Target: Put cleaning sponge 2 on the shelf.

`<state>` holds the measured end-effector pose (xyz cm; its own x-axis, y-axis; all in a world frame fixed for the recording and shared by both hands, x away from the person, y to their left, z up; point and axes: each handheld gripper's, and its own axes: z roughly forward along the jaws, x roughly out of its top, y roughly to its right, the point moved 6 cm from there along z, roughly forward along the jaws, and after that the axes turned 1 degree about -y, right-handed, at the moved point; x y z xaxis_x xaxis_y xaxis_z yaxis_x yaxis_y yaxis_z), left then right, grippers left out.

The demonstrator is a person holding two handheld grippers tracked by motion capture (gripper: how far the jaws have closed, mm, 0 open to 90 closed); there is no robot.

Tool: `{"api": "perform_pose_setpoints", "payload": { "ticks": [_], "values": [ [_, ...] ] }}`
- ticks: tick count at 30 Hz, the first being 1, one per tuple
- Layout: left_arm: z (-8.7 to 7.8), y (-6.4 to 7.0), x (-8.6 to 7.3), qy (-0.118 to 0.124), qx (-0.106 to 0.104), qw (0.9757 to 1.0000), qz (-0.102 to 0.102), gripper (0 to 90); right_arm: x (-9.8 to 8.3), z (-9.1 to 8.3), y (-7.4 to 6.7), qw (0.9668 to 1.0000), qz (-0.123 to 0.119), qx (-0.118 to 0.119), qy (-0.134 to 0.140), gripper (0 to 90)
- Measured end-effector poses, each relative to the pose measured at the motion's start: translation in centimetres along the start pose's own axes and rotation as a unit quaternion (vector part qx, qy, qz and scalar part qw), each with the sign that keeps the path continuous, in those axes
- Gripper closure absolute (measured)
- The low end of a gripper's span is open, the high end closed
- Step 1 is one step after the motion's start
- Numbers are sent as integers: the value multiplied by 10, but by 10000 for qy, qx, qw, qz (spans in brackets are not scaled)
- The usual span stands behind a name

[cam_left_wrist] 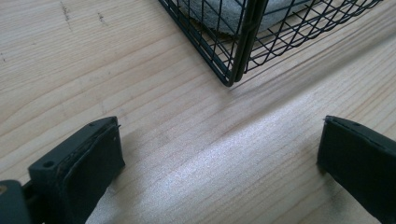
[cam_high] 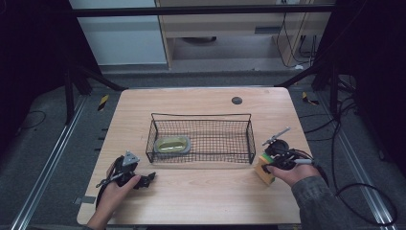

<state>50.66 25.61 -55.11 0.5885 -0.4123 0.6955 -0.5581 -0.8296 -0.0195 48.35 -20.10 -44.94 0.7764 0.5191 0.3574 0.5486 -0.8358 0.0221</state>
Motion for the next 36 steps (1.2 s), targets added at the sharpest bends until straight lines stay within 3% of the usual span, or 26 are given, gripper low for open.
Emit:
{"api": "perform_pose_setpoints", "payload": {
  "ticks": [8, 18, 25, 36],
  "values": [
    [0, 0, 0, 14, -4, 10000, 3, 0, 9, -11, 41, 9986, 166, -316, 384, 642],
    [0, 0, 0, 14, -6, 10000, 7, 0, 44, -26, 68, 9949, 127, -663, 749, 646],
    [0, 0, 0, 15, -23, 10000, 17, 0, 67, -51, 67, 9905, 12, -729, 1168, 646],
    [1, -2, 1, 20, -40, 10000, 30, 0, 94, -75, 55, 9864, -212, -779, 1433, 646]
  ]
}}
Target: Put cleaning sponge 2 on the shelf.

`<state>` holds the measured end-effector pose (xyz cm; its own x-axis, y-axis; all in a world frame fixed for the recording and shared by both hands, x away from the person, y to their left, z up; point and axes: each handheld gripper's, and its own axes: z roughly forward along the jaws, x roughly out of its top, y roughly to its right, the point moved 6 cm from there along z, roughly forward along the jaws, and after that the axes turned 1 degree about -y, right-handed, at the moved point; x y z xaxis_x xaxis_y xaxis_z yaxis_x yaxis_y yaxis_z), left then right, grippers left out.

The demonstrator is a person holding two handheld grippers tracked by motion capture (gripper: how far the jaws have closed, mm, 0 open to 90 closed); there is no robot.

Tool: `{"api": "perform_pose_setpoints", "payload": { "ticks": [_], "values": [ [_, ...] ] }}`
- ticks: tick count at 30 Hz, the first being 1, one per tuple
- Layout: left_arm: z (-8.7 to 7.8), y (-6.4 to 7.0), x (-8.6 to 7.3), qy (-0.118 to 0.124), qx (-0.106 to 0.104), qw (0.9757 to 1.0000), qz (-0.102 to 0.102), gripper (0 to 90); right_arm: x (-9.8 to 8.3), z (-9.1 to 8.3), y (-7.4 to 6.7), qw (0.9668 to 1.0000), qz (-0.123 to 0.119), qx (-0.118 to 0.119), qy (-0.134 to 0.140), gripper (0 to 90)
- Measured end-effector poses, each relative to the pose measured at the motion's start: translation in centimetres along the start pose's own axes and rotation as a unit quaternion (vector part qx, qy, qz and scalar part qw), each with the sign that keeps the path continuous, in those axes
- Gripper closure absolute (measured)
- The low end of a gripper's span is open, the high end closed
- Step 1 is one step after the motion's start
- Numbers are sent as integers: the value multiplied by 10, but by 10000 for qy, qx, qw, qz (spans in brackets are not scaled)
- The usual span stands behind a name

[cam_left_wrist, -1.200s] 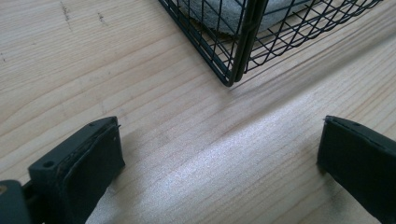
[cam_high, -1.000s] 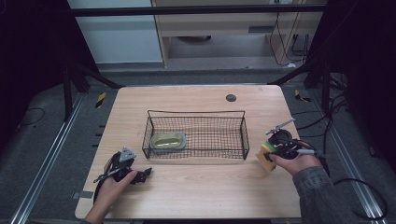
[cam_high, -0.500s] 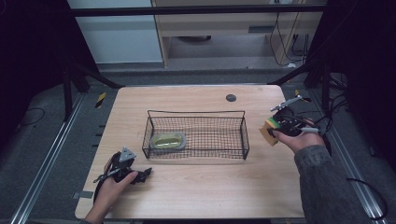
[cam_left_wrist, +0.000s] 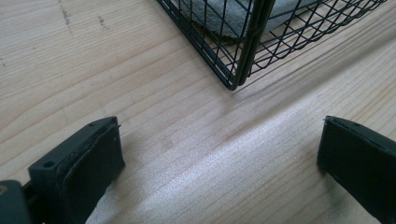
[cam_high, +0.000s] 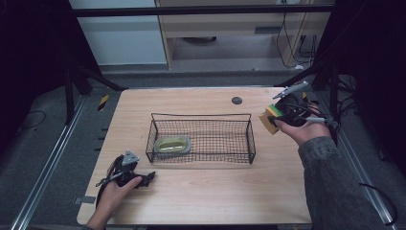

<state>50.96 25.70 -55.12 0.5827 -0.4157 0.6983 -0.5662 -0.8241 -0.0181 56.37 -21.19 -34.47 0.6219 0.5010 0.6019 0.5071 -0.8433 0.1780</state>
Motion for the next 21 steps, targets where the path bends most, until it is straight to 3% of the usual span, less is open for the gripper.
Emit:
{"api": "perform_pose_setpoints", "payload": {
  "ticks": [9, 21],
  "values": [
    [0, -1, 0, -6, 10, 10000, -2, 0, 20, 2, -8, 9998, -127, 101, 112, 646],
    [1, -1, 1, 7, 17, 10000, -17, 0, 32, 15, -27, 9991, -353, 229, 93, 646]
  ]
}}
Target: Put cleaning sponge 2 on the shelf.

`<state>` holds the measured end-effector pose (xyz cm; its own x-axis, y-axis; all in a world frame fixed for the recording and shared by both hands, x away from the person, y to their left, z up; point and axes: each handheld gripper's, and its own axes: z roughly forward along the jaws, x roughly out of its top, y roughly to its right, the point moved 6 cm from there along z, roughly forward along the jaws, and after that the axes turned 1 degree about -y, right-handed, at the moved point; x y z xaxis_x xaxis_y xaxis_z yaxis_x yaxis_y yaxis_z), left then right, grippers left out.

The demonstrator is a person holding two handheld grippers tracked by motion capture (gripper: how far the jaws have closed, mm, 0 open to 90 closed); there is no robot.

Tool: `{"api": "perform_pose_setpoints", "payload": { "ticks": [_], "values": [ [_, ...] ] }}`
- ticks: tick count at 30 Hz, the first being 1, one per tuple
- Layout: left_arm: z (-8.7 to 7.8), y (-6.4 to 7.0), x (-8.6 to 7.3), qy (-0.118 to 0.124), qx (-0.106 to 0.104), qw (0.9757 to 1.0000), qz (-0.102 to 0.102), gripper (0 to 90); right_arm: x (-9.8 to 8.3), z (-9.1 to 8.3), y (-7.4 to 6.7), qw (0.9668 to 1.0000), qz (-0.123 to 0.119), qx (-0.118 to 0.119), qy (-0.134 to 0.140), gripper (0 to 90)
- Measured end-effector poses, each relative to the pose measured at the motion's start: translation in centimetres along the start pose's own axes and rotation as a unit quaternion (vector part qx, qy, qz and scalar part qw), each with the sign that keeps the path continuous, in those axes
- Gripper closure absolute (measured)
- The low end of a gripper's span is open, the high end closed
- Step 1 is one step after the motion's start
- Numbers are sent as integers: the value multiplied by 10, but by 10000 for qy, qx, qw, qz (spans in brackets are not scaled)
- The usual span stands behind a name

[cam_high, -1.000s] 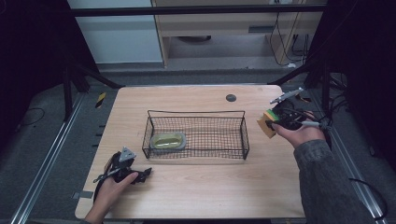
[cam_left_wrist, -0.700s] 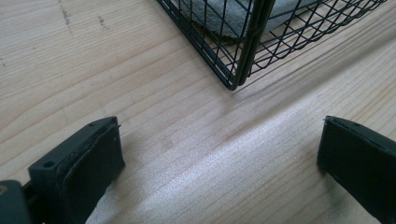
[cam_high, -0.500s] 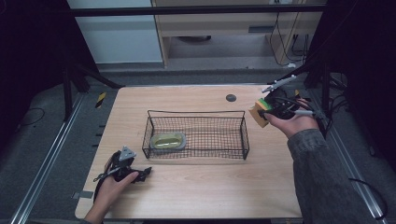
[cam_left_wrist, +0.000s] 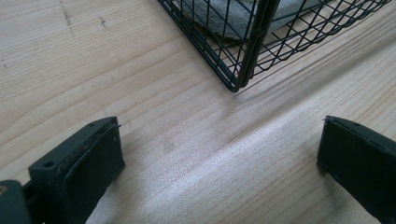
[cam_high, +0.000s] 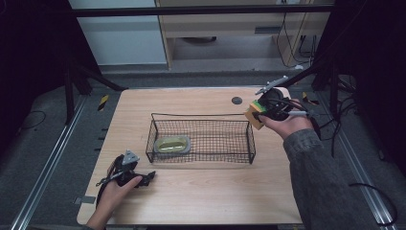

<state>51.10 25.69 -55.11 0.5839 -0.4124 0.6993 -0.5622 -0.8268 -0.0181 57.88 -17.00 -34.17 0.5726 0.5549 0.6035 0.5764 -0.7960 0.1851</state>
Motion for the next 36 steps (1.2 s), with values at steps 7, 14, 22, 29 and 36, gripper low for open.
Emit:
{"api": "perform_pose_setpoints", "payload": {
  "ticks": [7, 14, 22, 29, 36],
  "values": [
    [0, 0, 0, -4, 0, 10000, 5, 0, 2, 9, -7, 9999, -87, 64, -22, 646],
    [0, -1, 0, -11, 1, 10000, 11, 0, 5, 19, -14, 9998, -161, 147, -40, 646],
    [0, -1, 1, -4, -17, 10000, 10, 0, 4, 35, -19, 9993, -245, 245, -150, 647],
    [1, -1, 1, 8, -28, 10000, 6, 0, 5, 55, -18, 9989, -217, 355, -216, 646],
    [1, -2, 1, 5, -65, 10000, 72, 0, 0, 69, -17, 9987, -124, 408, -289, 646]
  ]
}}
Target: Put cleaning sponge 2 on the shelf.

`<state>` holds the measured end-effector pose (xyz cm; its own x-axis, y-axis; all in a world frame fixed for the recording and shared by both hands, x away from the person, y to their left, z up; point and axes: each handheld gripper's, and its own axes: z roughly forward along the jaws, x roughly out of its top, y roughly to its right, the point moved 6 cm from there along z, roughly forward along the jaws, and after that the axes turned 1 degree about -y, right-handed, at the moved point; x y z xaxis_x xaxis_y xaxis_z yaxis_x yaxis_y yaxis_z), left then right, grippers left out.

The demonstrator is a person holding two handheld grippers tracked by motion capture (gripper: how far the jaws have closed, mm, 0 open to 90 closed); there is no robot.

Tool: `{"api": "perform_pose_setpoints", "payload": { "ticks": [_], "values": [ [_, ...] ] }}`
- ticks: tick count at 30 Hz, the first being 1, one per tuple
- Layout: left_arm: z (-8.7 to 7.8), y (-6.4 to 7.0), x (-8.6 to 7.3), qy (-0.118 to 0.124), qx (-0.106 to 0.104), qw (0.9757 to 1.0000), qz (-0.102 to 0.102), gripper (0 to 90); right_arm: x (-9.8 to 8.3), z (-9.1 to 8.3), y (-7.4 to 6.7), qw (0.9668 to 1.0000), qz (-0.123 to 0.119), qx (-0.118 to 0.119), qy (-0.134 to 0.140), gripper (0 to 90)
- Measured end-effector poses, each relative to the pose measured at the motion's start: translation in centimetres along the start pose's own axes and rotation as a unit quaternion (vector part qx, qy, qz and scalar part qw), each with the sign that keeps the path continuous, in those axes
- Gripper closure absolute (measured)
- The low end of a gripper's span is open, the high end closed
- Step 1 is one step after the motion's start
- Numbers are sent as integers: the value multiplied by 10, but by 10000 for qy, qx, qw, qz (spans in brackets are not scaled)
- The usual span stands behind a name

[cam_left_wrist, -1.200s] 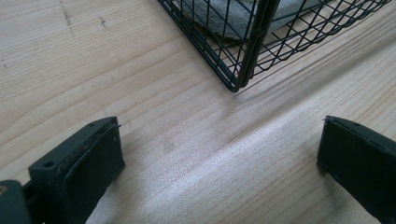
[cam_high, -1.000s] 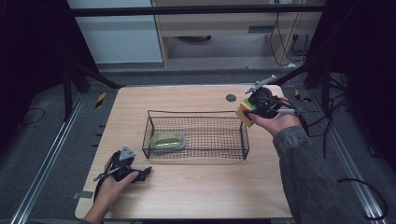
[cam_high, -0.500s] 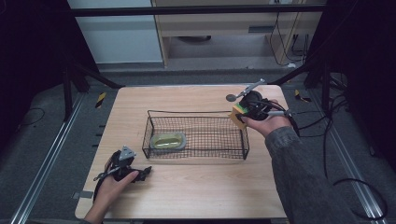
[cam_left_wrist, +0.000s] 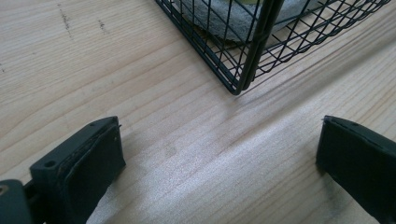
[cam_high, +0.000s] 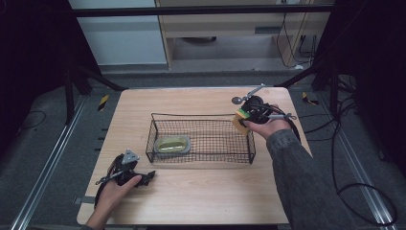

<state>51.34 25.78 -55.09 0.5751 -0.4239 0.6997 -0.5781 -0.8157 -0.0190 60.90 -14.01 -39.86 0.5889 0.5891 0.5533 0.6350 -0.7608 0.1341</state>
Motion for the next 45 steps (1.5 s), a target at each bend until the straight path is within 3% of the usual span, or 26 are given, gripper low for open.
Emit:
{"api": "perform_pose_setpoints", "payload": {
  "ticks": [18, 32, 45],
  "values": [
    [0, 0, 0, 1, 4, 10000, -3, 0, -11, 17, 9, 9998, 126, 95, -140, 646],
    [0, 0, 0, 1, 3, 10000, -3, 0, -18, 32, 7, 9994, 212, 159, -234, 646],
    [0, 0, 0, 0, 4, 10000, -4, 0, -26, 45, 0, 9990, 142, 143, -407, 644]
  ]
}}
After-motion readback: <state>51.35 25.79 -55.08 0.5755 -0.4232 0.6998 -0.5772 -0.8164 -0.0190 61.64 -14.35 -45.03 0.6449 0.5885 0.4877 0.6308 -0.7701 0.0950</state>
